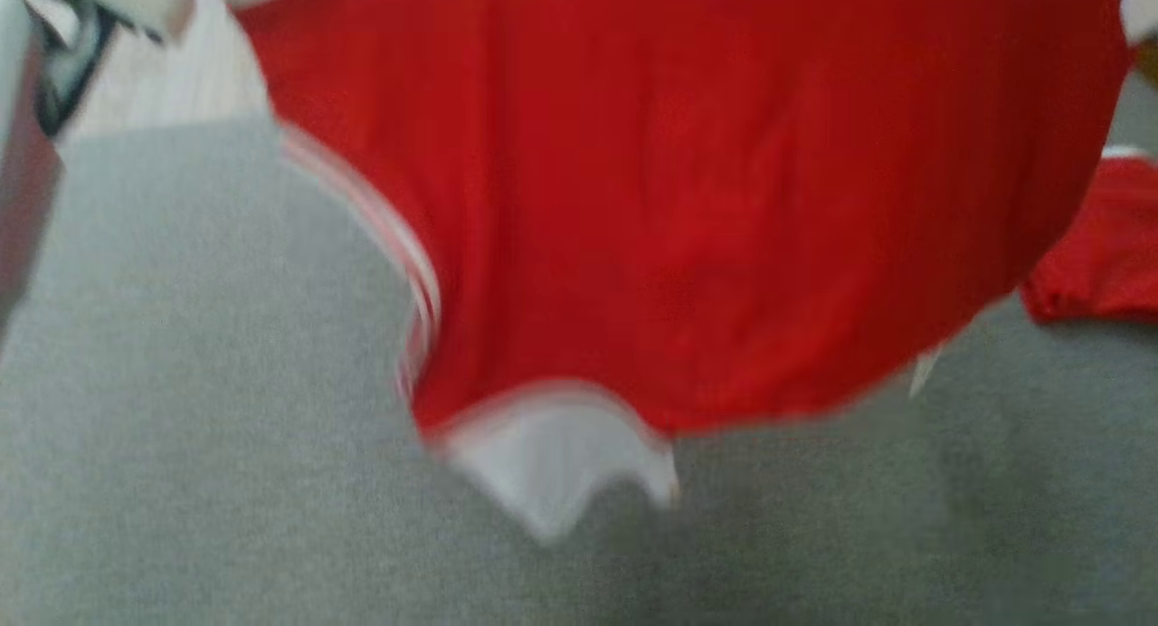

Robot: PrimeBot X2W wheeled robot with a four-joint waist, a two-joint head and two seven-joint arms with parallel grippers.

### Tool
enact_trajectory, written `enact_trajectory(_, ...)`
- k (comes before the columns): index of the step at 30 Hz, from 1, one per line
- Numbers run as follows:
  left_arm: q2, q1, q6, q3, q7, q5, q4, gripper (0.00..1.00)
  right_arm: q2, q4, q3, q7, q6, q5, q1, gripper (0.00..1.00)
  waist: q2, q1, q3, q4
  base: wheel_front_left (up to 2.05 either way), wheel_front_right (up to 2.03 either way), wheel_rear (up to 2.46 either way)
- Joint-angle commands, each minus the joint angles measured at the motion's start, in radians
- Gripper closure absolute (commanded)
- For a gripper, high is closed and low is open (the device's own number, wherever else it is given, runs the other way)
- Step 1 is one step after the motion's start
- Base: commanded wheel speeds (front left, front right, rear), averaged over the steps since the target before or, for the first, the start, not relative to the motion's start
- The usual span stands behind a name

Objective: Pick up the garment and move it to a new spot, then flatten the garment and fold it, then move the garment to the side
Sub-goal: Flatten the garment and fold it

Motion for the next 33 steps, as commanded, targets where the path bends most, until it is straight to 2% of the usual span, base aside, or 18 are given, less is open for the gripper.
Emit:
enact_trajectory(1, 0.044, -0.129, 0.003, 0.026, -0.014, 0.006, 0.022, 1.0, 0.011, 0.002, 0.019, -0.019, 0.007, -0.014, -0.088, 1.0, 0.0, 0.0, 0.106, 0.017, 0.0, 0.0, 0.0)
enact_trajectory(5, 0.026, -0.274, 0.007, 0.014, -0.088, 0.03, 0.133, 1.0, 0.034, 0.106, 0.031, -0.1, 0.007, -0.051, -0.22, 1.0, 0.0, 0.0, 0.212, 0.031, 0.0, 0.0, 0.0)
enact_trajectory(9, 0.002, -0.395, 0.058, 0.026, -0.144, 0.08, 0.172, 1.0, 0.045, 0.186, 0.004, -0.226, 0.007, -0.105, -0.349, 1.0, 0.0, 0.0, 0.305, 0.049, 0.0, 0.0, 0.0)
enact_trajectory(15, -0.003, -0.42, 0.08, 0.063, -0.15, 0.112, 0.051, 1.0, 0.036, 0.247, -0.014, -0.308, 0.007, -0.146, -0.433, 1.0, 0.0, 0.0, 0.395, 0.072, 0.0, 0.0, 0.0)
enact_trajectory(20, 0.005, -0.298, 0.07, 0.11, -0.15, 0.104, -0.075, 1.0, 0.03, 0.29, -0.02, -0.327, 0.007, -0.154, -0.412, 1.0, 0.0, 0.0, 0.465, 0.092, 0.0, 0.0, 0.0)
enact_trajectory(24, 0.021, -0.154, 0.054, 0.129, -0.15, 0.111, -0.159, 1.0, 0.027, 0.287, -0.028, -0.328, 0.007, -0.152, -0.343, 1.0, 0.0, 0.0, 0.48, 0.1, 0.0, 0.0, 0.0)
enact_trajectory(28, 0.039, 0.021, 0.06, 0.169, -0.15, 0.118, -0.255, 1.0, 0.021, 0.264, -0.059, -0.329, 0.007, -0.133, -0.219, 1.0, 0.0, 0.0, 0.439, 0.101, 0.0, 0.0, 0.0)
enact_trajectory(33, 0.066, 0.273, 0.049, 0.205, -0.15, 0.109, -0.374, 1.0, 0.014, 0.223, -0.084, -0.329, 0.007, -0.082, -0.016, 1.0, 0.0, 0.0, 0.334, 0.088, 0.0, 0.0, 0.0)
